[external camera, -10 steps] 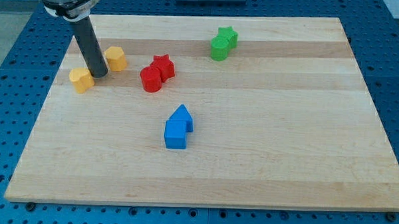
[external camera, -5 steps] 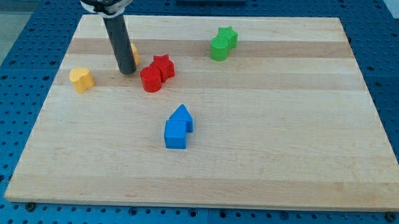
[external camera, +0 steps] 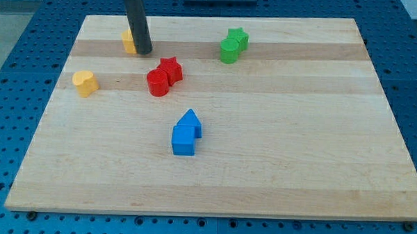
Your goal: Place the hexagon towards the top left of the board
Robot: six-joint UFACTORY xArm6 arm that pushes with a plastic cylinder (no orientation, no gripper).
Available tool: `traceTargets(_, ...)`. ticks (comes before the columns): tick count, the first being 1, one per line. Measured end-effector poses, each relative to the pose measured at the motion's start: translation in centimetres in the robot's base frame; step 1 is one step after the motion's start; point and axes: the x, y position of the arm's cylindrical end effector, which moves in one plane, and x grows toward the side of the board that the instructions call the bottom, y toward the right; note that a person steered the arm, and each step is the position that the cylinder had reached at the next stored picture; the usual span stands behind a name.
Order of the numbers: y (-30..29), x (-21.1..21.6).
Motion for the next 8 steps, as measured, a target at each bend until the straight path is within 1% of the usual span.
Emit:
traceTargets(4, -5.5, -0.3)
traceTargets(7, -5.6, -3.6)
traceTargets(8, -4.9, -3.4)
